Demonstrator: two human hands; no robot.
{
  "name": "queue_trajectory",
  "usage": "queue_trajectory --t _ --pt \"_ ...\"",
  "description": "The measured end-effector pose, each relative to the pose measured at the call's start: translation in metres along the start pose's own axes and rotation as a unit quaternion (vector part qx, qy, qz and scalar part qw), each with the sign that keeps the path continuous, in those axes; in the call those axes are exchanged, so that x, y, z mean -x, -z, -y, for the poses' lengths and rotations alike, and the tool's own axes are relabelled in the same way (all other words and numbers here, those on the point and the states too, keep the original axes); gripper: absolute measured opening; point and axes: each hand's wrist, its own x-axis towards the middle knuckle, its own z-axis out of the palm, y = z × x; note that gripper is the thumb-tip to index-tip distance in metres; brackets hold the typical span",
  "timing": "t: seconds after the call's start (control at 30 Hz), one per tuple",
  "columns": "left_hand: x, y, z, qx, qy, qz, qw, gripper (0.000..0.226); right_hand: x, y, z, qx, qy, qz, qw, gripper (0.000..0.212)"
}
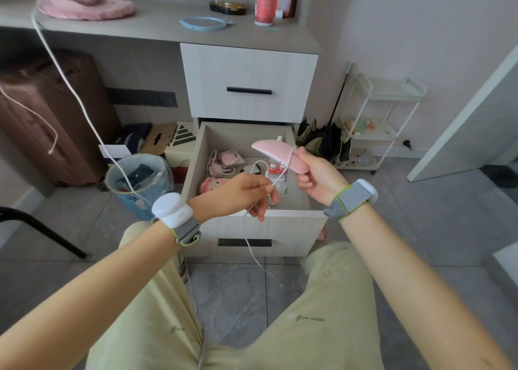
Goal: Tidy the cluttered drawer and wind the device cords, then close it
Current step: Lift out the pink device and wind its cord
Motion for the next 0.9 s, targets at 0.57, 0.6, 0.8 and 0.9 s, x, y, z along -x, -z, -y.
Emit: queue_trajectory --t 0.57,0.6,0.8,0.9 --pt "-0.001 0.004 0.007 -0.027 0.045 -0.006 0.999 0.03 0.009 -0.005 -0.004 -0.004 -0.087 0.197 0.977 0.03" --pt "-0.001 0.007 0.009 -0.047 0.048 -0.01 0.998 0.026 0.01 -0.007 -0.003 0.017 -0.091 0.204 0.975 0.029" --pt "-0.007 0.019 0.014 -0.088 0.116 -0.099 0.984 0.04 0.007 -0.006 -0.007 0.193 -0.149 0.255 0.936 0.063" --pt "-0.001 0.02 0.008 -0.096 0.084 -0.059 0.99 0.035 0.01 -0.006 -0.002 0.273 -0.135 0.265 0.915 0.057"
